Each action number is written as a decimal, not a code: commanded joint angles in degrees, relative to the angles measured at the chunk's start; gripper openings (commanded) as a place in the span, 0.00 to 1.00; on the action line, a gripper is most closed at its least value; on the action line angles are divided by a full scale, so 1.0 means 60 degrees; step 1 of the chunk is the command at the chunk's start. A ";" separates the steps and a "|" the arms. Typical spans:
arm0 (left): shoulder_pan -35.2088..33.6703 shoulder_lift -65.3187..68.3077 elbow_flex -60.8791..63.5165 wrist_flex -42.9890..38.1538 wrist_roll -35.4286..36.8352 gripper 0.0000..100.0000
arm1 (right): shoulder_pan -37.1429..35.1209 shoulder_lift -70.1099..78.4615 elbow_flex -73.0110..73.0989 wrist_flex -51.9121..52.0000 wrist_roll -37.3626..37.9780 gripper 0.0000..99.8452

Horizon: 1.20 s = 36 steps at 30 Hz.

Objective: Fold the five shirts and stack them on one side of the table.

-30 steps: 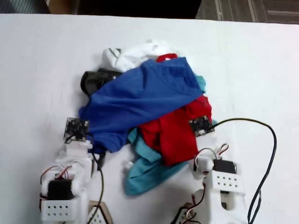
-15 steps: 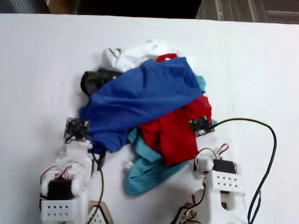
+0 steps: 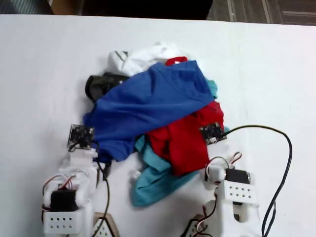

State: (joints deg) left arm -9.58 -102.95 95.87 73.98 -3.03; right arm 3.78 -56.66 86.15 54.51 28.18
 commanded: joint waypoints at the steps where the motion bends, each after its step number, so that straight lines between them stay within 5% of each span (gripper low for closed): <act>1: -0.0103 -0.0073 0.0198 -0.0147 -0.0059 0.27 | 0.0095 0.0271 -0.0117 -0.0066 0.0044 0.07; 4: -0.0103 -0.0073 0.0183 -0.0147 -0.0176 0.28 | 0.0007 0.0271 -0.0718 -0.0139 0.0000 0.07; 7: -0.0264 -0.0088 -0.0066 -0.0425 -0.1553 0.28 | -0.0623 0.0271 -0.1363 -0.0374 -0.0044 0.07; 11: -0.1099 -0.0088 -0.0989 -0.2359 -0.4132 0.28 | -0.0872 0.0271 -0.3136 -0.0447 -0.0205 0.07; 14: -0.1451 -0.0088 -0.1223 -0.4440 -0.4864 0.28 | -0.0857 0.0359 -0.5304 0.0447 -0.0923 0.07; 21: -0.3795 -0.0088 -0.1663 -0.5084 -0.4762 0.28 | -0.1927 0.0359 -1.0168 0.4623 -0.1114 0.10; 31: -0.2637 -0.0015 -0.4740 -0.4557 -0.1832 0.28 | -0.1443 0.0315 -1.1311 0.6278 -0.1114 0.16; 36: -0.1670 0.0337 -0.5839 -0.3985 -0.1553 0.28 | -0.1443 0.0344 -1.1311 0.6322 -0.1114 0.16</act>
State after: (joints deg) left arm -22.51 -102.95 66.24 48.66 -13.49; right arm -5.54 -54.81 20.40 92.22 21.85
